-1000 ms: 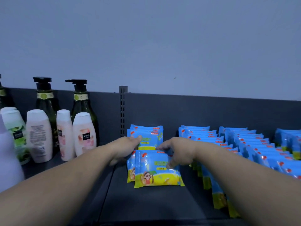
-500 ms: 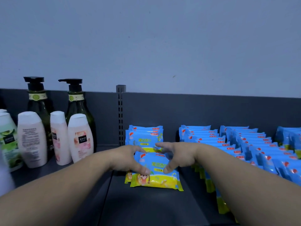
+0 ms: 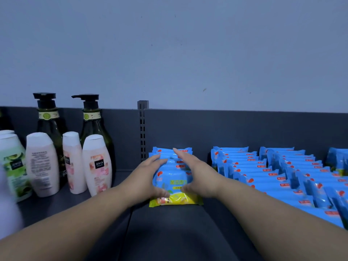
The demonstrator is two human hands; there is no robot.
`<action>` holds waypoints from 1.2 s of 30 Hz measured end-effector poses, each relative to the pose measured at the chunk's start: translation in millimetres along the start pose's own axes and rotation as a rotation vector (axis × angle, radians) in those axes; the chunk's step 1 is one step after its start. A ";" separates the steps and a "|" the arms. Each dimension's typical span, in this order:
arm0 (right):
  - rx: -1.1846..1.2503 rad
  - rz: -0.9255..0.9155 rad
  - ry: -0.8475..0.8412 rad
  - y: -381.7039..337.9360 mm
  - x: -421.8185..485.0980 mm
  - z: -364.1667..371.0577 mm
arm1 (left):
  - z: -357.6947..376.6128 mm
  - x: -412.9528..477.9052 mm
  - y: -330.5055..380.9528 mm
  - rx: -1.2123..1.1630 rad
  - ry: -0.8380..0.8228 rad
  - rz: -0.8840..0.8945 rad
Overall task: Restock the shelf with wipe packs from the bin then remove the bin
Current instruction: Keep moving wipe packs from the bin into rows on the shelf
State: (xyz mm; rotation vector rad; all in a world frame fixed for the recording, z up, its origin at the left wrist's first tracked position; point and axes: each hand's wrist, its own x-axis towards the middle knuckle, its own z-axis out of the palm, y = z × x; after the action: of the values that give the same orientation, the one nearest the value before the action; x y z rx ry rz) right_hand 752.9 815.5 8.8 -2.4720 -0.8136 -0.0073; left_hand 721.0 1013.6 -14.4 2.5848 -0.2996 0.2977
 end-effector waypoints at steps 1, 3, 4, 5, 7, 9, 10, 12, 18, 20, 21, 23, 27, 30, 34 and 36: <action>-0.006 0.003 0.014 0.7 1.8 1.3 | -0.1 1.6 -0.3 0.005 0.007 -0.011; -0.010 0.021 0.027 2.8 4.8 3.9 | 0.5 4.8 -1.3 0.025 0.018 -0.026; -0.012 0.031 0.034 3.8 6.2 5.5 | 0.9 5.9 -1.5 0.038 0.029 -0.030; -0.016 0.038 0.048 4.3 7.5 7.1 | 1.3 7.4 -1.3 0.047 0.041 -0.034; -0.036 0.045 0.081 4.3 10.1 10.6 | 2.6 10.2 -0.6 0.064 0.061 -0.045; -0.075 0.051 0.102 2.4 11.2 12.1 | 4.5 11.8 0.0 0.104 0.070 -0.057; -0.093 0.057 0.106 1.3 10.4 11.8 | 5.6 11.7 0.2 0.132 0.062 -0.060; -0.115 0.072 0.097 0.8 7.1 9.8 | 8.2 8.4 1.7 0.193 0.019 -0.072; -0.155 0.104 0.052 -1.3 -2.7 9.0 | 15.1 -1.0 9.9 0.304 -0.042 -0.132; -0.175 0.119 0.076 -1.9 -2.8 9.6 | 21.3 0.1 14.0 0.256 -0.028 -0.146; -0.183 0.130 0.085 -1.7 -2.8 9.9 | 24.5 0.5 16.3 0.244 -0.019 -0.150; -0.191 0.148 0.097 -0.6 -4.1 9.9 | 28.1 0.7 20.1 0.224 -0.011 -0.160; -0.225 0.158 0.103 0.5 -10.9 8.5 | 24.2 -2.2 21.2 0.299 -0.018 -0.161; -0.249 0.172 0.118 -3.5 -17.6 4.6 | 19.6 -6.1 21.1 0.398 -0.007 -0.154; -0.299 0.145 0.139 -15.5 -34.8 -11.8 | 15.4 -9.6 37.0 0.478 0.034 -0.129; -0.342 0.124 0.177 -19.5 -49.2 -26.1 | 12.9 -9.8 57.0 0.499 0.083 -0.093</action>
State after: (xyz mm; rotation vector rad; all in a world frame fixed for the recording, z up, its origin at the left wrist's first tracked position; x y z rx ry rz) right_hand 705.8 788.8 32.6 -2.7870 -0.6236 -0.3425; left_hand 698.4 960.4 -1.2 3.0521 -0.0787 0.4971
